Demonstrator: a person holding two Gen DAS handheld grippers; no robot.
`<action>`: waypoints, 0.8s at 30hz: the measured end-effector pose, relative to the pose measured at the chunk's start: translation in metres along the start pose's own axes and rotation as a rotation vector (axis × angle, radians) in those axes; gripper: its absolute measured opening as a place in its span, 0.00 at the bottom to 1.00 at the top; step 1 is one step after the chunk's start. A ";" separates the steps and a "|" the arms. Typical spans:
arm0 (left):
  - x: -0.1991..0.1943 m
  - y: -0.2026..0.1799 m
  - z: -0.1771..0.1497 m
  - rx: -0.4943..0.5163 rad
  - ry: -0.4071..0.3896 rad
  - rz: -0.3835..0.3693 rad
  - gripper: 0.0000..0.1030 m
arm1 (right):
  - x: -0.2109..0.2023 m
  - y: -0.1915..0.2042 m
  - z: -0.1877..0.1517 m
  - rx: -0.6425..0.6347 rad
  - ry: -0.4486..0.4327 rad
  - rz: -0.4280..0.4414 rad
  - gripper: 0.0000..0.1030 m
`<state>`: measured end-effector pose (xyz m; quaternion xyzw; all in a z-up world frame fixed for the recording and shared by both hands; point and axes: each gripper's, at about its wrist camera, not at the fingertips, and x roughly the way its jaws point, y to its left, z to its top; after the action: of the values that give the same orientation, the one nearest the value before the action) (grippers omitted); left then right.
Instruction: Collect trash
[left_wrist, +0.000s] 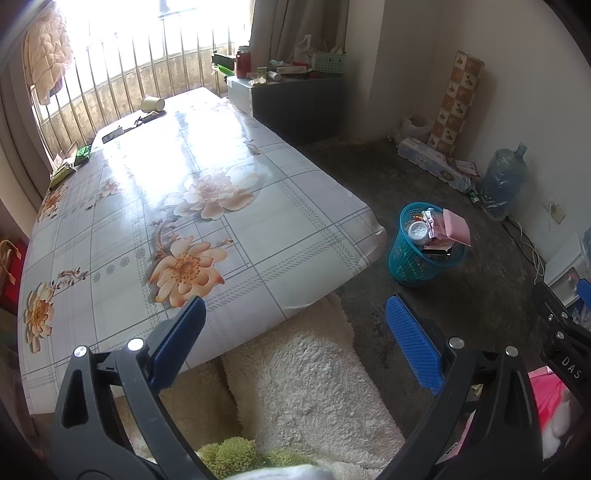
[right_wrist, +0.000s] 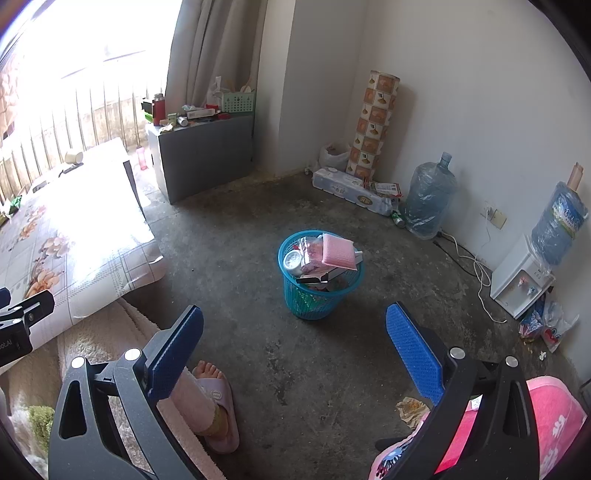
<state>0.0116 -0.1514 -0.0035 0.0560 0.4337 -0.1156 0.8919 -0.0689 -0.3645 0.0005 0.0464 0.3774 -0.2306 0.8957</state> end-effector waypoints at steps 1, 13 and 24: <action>0.000 0.000 0.000 -0.001 0.000 0.001 0.92 | 0.000 0.000 0.000 -0.001 -0.001 0.001 0.94; 0.000 0.002 0.000 -0.002 0.000 0.000 0.92 | -0.001 -0.001 0.000 0.002 -0.003 -0.001 0.94; 0.001 0.002 0.000 -0.003 0.000 0.001 0.92 | -0.001 -0.001 -0.001 0.004 -0.002 -0.001 0.94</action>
<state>0.0125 -0.1492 -0.0039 0.0549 0.4337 -0.1147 0.8920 -0.0705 -0.3646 0.0010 0.0480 0.3757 -0.2318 0.8960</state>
